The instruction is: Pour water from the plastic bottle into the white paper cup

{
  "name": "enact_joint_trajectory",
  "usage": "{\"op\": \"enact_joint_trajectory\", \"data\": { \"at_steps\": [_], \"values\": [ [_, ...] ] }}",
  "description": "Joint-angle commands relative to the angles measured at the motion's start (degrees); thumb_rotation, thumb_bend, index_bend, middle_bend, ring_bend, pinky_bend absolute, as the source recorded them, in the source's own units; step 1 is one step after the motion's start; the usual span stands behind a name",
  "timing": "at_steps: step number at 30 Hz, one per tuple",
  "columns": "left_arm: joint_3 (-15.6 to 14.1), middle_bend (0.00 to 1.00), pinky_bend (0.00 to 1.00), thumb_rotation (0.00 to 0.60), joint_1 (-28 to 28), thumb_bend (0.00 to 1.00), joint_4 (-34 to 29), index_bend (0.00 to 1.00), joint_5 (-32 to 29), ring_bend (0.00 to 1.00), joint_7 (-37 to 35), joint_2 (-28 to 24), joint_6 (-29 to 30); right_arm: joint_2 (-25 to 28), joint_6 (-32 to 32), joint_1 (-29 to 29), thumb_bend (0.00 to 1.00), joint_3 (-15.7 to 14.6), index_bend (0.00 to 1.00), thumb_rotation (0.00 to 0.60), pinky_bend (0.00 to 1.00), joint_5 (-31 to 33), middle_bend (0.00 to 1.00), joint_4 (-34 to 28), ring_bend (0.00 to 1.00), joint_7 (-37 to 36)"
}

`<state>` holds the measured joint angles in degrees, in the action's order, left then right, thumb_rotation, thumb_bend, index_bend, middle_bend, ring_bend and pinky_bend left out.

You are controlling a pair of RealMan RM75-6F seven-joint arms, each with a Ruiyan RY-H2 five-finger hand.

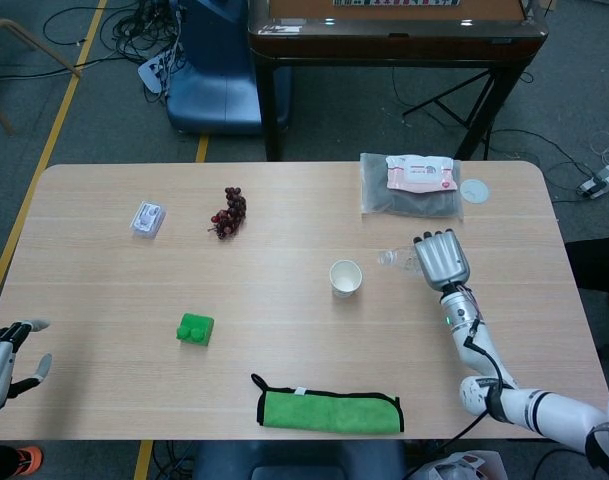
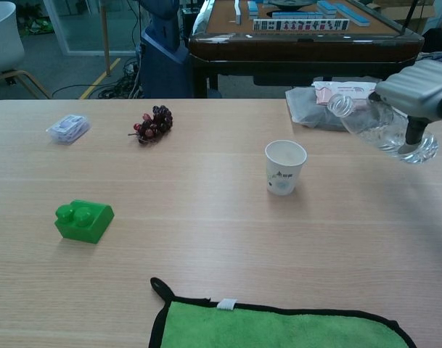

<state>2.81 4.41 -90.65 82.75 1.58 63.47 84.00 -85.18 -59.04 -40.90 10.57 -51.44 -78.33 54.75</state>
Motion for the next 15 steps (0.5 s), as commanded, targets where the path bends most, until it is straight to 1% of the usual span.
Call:
{"op": "enact_joint_trajectory", "data": {
  "at_steps": [1, 15],
  "values": [
    [0.03, 0.35, 0.55, 0.6, 0.02, 0.32, -0.07, 0.32, -0.25, 0.38, 0.03, -0.09, -0.2, -0.22, -1.25, -0.88, 0.38, -0.73, 0.57, 0.6, 0.54, 1.61, 0.59, -0.73, 0.5, 2.79],
    [0.2, 0.35, 0.55, 0.6, 0.1, 0.32, -0.17, 0.32, -0.5, 0.38, -0.31, -0.27, -0.4, 0.03, -3.67, -4.37, 0.38, -3.62, 0.57, 0.6, 0.54, 4.2, 0.6, -2.72, 0.5, 13.71]
  ]
}}
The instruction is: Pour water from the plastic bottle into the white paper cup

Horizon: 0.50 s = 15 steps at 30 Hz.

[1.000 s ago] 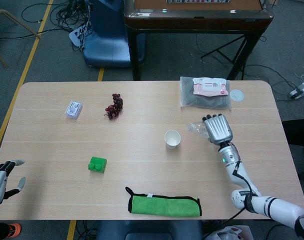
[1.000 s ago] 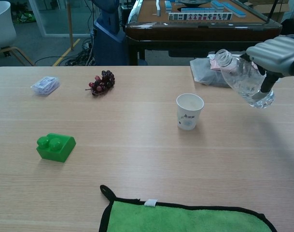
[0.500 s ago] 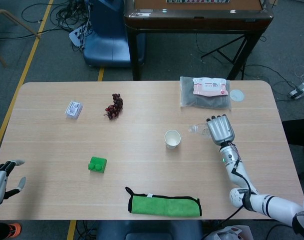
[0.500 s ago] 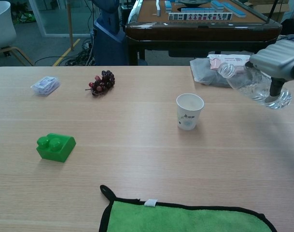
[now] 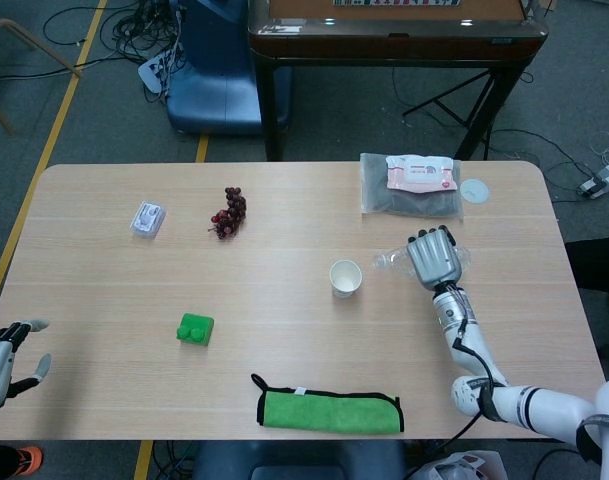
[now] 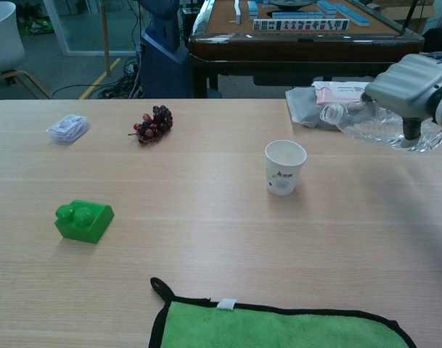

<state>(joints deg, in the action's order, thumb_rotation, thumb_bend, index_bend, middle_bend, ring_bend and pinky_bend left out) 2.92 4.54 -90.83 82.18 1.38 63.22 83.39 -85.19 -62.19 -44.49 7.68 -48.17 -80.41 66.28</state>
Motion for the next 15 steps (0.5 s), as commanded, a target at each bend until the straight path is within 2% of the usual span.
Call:
{"op": "enact_joint_trajectory", "data": {
  "at_steps": [1, 15],
  "values": [
    [0.25, 0.35, 0.55, 0.6, -0.07, 0.32, 0.09, 0.32, 0.09, 0.38, -0.11, 0.08, 0.55, 0.09, -0.64, -1.0, 0.38, -0.84, 0.57, 0.6, 0.54, 1.47, 0.6, -0.95, 0.5, 3.03],
    [0.46, 0.35, 0.55, 0.6, -0.24, 0.32, 0.14, 0.32, -0.15, 0.38, -0.17, 0.17, 0.89, 0.1, -4.44, -3.35, 0.38, -2.91, 0.57, 0.6, 0.54, 5.32, 0.6, -2.72, 0.5, 11.87]
  ]
}}
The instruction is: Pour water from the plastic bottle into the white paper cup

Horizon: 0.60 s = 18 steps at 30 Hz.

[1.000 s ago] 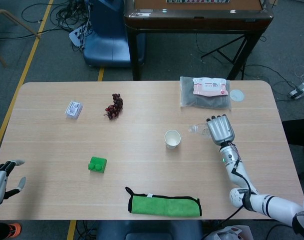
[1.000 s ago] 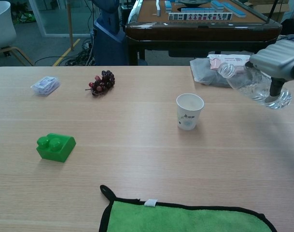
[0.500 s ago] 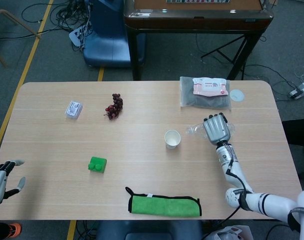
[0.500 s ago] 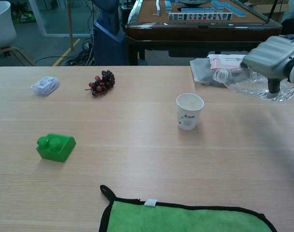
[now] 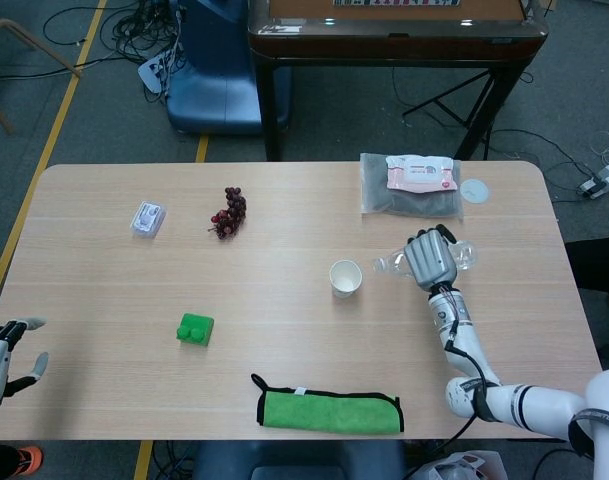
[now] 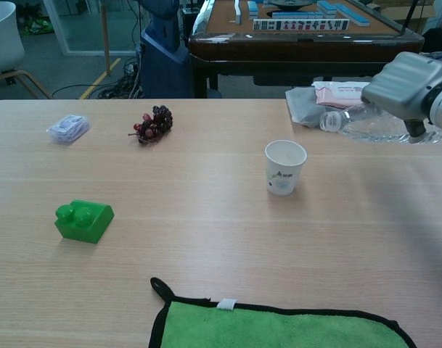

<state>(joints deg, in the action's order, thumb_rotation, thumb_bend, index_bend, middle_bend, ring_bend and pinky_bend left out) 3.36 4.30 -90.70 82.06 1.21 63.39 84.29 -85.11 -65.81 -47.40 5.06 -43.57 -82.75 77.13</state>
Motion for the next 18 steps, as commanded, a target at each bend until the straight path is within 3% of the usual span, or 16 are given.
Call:
{"op": "enact_joint_trajectory", "data": {
  "at_steps": [1, 18],
  "values": [
    [0.03, 0.35, 0.55, 0.6, -0.01, 0.32, 0.02, 0.32, -0.08, 0.38, -0.02, 0.0, -0.02, 0.09, -1.01, -0.53, 0.38, -0.3, 0.57, 0.6, 0.54, 0.82, 0.6, -0.55, 0.5, 1.19],
    [0.23, 0.35, 0.55, 0.6, -0.18, 0.32, -0.09, 0.32, -0.11, 0.38, -0.46, -0.27, 0.36, 0.56, -3.13, -2.85, 0.38, -2.06, 0.57, 0.6, 0.54, 0.87, 0.6, -1.64, 0.5, 6.05]
  ]
}}
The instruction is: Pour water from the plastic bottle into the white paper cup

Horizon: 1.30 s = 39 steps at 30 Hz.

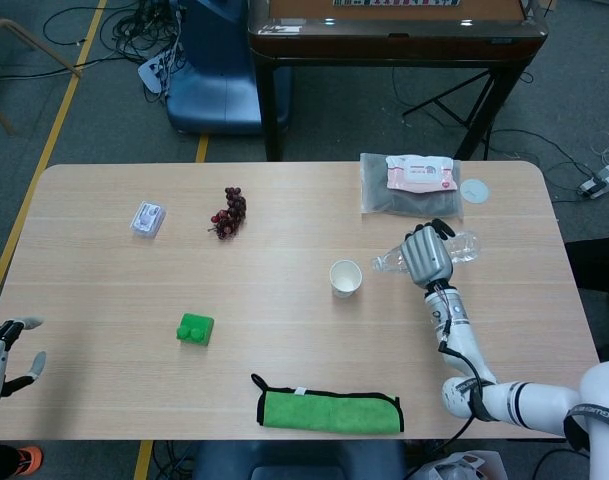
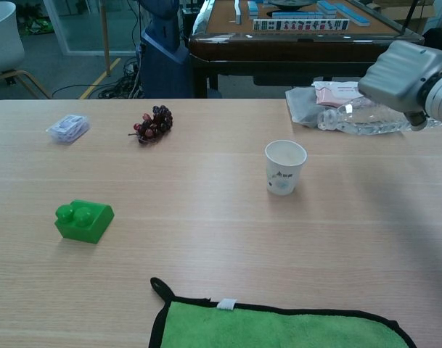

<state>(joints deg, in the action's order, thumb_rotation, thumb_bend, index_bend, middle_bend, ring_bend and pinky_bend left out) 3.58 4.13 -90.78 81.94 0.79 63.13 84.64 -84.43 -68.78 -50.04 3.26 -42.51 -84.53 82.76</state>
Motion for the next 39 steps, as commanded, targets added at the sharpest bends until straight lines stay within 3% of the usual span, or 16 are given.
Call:
{"op": "enact_joint_trajectory", "data": {
  "at_steps": [1, 39],
  "values": [
    [0.0, 0.35, 0.55, 0.6, -0.01, 0.32, -0.03, 0.32, 0.01, 0.38, -0.08, -0.03, -0.01, -0.19, -0.19, -0.3, 0.38, -0.32, 0.57, 0.6, 0.54, -0.23, 0.6, 0.18, 0.5, 0.5],
    [0.29, 0.35, 0.55, 0.6, -0.19, 0.32, -0.09, 0.32, -0.28, 0.38, 0.0, -0.23, 0.31, -1.93, -1.75, -2.19, 0.38, -1.84, 0.57, 0.6, 0.54, -0.34, 0.6, 2.08, 0.5, 3.84]
  ]
}}
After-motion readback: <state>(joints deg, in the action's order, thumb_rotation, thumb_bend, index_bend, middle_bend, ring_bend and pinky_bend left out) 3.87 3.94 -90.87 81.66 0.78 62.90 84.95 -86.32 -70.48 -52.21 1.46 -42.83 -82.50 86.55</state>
